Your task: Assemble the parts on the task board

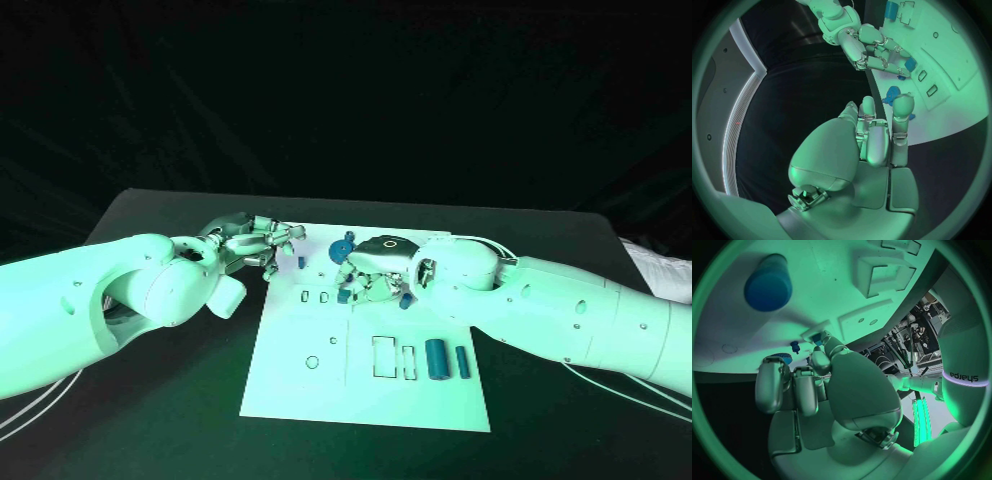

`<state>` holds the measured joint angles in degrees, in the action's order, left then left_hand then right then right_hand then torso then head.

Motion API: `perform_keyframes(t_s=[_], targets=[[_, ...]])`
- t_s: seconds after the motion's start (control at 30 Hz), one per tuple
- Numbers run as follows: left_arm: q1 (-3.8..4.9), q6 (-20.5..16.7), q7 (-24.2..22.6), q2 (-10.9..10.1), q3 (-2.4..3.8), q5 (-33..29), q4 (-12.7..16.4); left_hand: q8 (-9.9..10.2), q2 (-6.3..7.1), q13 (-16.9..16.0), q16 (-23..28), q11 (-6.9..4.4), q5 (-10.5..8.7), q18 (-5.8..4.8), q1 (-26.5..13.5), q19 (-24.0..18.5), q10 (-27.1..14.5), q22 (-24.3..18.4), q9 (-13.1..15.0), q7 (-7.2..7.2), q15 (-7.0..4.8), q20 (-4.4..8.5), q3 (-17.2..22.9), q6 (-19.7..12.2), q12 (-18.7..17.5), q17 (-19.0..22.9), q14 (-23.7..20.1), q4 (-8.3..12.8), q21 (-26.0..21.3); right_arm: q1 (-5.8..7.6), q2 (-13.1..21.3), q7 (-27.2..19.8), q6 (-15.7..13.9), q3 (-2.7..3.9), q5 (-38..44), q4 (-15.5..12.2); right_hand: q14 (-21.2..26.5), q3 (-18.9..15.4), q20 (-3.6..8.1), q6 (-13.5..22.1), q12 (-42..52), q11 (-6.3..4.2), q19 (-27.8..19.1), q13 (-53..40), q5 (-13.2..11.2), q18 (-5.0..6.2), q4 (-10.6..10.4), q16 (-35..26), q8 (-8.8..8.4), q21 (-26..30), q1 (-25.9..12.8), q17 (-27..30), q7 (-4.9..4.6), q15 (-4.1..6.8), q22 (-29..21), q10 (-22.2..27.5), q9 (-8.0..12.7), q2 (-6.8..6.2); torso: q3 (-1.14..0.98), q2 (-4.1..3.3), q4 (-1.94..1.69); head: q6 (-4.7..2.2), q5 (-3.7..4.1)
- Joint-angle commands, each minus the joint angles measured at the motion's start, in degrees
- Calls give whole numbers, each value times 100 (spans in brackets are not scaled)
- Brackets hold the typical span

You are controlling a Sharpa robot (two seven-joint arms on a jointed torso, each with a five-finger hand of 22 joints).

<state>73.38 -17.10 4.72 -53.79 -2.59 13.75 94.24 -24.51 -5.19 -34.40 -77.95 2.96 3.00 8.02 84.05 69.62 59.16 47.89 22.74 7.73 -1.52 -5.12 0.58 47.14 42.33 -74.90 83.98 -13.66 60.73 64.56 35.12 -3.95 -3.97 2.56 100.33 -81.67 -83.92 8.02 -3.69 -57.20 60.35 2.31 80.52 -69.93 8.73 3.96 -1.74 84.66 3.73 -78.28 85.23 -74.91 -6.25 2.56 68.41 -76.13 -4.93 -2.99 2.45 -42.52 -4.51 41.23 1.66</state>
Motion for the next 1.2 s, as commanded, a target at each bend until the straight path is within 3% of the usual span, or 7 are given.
perform_keyframes(t_s=[0.03, 0.43, 0.93, 1.13, 1.2], targets=[[0, 30, -70, -1, 3, 61, 1, 19, -3, 5, -39, 1, 7, 22, 50, 23, 25, 5, -4, -2, 45, -3, 33, -12, -33, -272, 120, -11, 38, -6, 0, 81, 233, -4, 161, 1, -462, 10, 22, -48, 161, -84, 18, -173, -33, 33, -14, 33, 26, -18, -126, -867, -16, 6, 2, -119, -1, -16, 0, -1, -2, 4, 8], [0, 80, -63, 6, 2, 129, -1, 20, 6, 13, -52, 1, 7, 19, 54, 35, 25, 21, -12, -2, 44, -3, 50, -13, -33, -284, 126, -10, 48, -6, -33, 279, 270, -10, 330, -4, -462, -73, -1, -151, 239, -50, 22, -214, -92, 33, -82, 32, 19, -21, -370, -875, -46, -17, 12, -150, 2, -136, -2, 0, -2, 17, 8], [-1, 108, -48, 11, 2, 193, -6, 22, 15, 21, -64, 3, 7, 17, 56, 43, 24, 26, -19, 0, 44, -2, 64, -15, -34, -296, 132, -11, 51, -7, 9, 304, 106, -14, 331, -64, -461, -113, 7, -215, 310, -51, 35, -254, -91, 31, -137, 28, 26, -32, -486, -875, -43, -11, 35, -183, 0, -126, -2, -4, 0, 30, 3], [-2, 121, -46, 11, 1, 183, -8, 24, 24, 28, -69, 4, 6, 17, 53, 47, 23, 27, -25, 2, 45, -2, 73, -17, -35, -300, 135, -15, 51, -9, 43, 223, 36, -15, 317, -144, -467, -133, 14, -54, 305, -60, 32, -248, -74, 33, -92, 45, -31, -27, -463, -901, -28, -1, 28, -171, 43, -182, -2, -5, 3, 43, -4], [-3, 127, -45, 11, 1, 180, -7, 24, 24, 28, -69, 4, 6, 17, 53, 47, 23, 27, -25, 2, 45, -2, 73, -17, -35, -300, 135, -15, 51, -10, 47, 201, 26, -15, 318, -165, -474, -123, 34, 119, 346, -113, 60, -272, -73, 24, -47, 68, -36, -60, -415, -931, 14, 38, 89, -190, 80, -192, 1, -2, 3, 48, -5]])
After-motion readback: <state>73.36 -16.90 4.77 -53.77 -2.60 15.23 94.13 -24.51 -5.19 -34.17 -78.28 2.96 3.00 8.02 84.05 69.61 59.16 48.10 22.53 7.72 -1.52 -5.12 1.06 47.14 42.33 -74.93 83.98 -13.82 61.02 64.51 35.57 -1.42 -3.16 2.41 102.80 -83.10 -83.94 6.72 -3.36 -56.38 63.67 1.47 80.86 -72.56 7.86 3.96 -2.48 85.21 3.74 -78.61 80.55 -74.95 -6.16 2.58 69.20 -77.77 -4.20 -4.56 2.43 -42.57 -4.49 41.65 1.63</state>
